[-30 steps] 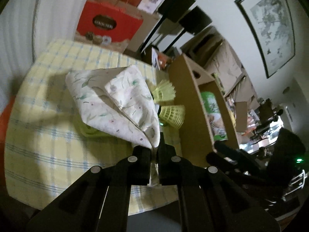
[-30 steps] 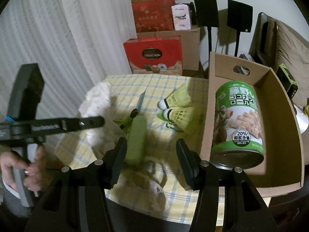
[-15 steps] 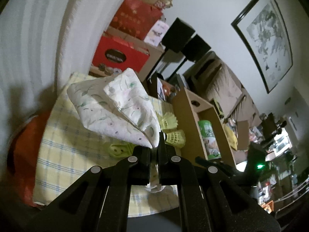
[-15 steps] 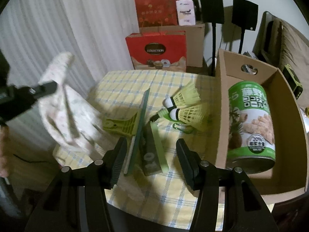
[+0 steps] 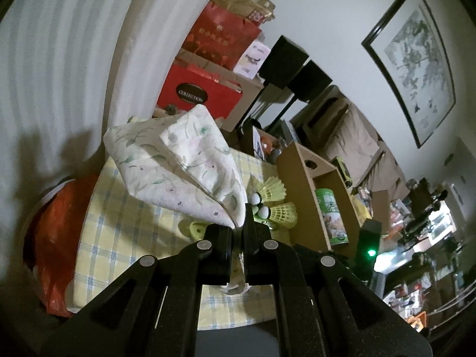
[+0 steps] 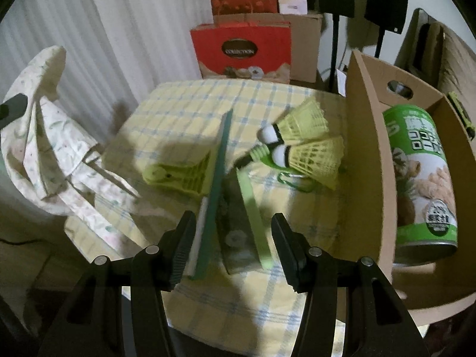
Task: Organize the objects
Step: 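Grasp the green Health box with the right gripper while the left holds the bag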
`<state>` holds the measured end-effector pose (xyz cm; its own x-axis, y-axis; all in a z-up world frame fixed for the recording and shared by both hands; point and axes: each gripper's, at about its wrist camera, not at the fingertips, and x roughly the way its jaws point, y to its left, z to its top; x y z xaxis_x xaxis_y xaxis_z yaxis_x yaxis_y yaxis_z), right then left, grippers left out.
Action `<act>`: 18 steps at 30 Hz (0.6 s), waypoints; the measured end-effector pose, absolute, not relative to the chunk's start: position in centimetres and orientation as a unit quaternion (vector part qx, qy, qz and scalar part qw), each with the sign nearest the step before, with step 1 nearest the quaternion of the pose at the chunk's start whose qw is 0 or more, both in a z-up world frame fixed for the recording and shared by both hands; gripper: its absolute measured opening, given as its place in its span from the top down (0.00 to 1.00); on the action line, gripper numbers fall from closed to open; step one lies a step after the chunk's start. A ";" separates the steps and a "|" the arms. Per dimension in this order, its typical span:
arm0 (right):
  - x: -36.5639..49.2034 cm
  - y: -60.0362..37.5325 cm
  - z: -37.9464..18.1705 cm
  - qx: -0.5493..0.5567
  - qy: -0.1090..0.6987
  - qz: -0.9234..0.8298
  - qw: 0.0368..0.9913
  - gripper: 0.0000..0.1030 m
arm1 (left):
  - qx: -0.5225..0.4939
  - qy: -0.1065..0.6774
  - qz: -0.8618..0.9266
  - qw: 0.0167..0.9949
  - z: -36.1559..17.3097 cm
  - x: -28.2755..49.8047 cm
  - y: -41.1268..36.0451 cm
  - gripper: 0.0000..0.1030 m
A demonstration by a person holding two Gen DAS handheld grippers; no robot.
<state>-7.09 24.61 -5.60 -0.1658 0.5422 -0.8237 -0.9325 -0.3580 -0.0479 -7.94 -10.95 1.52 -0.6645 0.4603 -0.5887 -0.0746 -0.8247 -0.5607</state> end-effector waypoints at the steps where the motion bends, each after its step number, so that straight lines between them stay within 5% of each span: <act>1: -7.0 24.4 -5.6 -0.405 0.239 0.722 0.507 0.48 | -0.382 -0.254 0.875 0.154 1.3 -7.9 -10.9 0.95; 18: -8.7 23.0 -8.8 -0.512 0.139 0.699 0.480 0.50 | -0.394 -0.248 0.870 0.163 0.3 -8.3 -10.0 0.95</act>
